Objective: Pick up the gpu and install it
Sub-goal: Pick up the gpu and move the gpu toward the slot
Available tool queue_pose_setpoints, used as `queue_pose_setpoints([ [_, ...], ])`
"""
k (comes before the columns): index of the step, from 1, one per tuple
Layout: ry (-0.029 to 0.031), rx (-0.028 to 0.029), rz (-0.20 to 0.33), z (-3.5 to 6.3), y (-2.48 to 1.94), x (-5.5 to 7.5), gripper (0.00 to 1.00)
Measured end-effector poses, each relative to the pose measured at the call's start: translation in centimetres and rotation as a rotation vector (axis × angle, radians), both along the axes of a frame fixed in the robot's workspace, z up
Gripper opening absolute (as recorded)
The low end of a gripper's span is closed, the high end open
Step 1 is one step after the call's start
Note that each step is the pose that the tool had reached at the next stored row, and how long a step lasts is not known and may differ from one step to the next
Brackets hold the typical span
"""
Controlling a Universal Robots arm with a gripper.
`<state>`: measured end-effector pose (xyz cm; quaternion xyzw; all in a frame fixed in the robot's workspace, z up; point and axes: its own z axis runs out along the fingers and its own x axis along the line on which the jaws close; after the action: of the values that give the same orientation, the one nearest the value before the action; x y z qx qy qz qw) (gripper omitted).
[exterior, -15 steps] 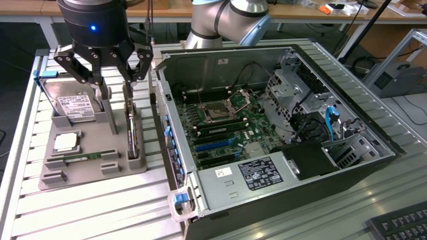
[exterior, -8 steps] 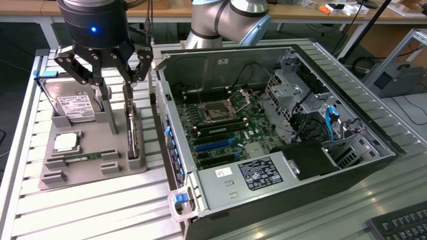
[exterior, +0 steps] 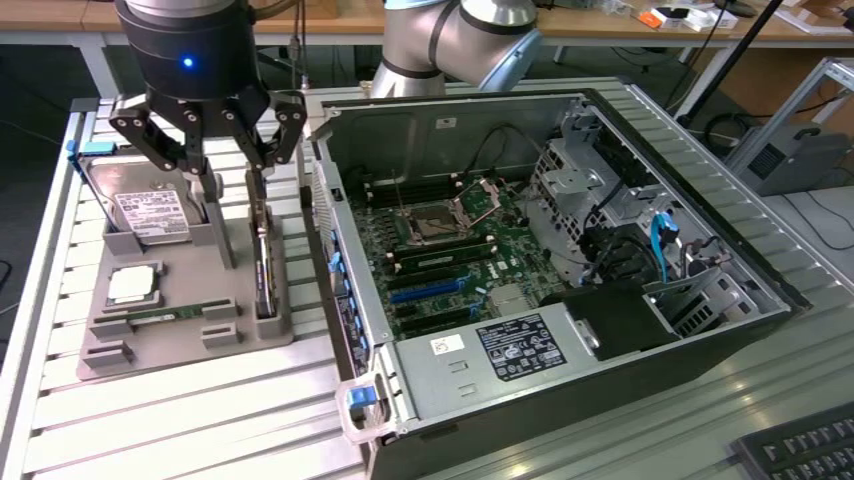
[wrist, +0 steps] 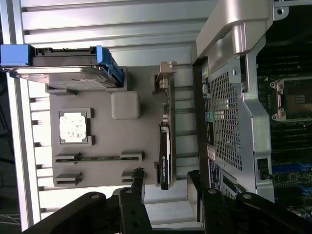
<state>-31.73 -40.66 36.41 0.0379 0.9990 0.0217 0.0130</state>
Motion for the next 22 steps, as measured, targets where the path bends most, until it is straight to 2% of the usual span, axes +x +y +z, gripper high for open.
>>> queue_pose_setpoints([
  [22, 0.0, 0.0, 0.0, -0.58, -0.2, 0.0, 0.48],
])
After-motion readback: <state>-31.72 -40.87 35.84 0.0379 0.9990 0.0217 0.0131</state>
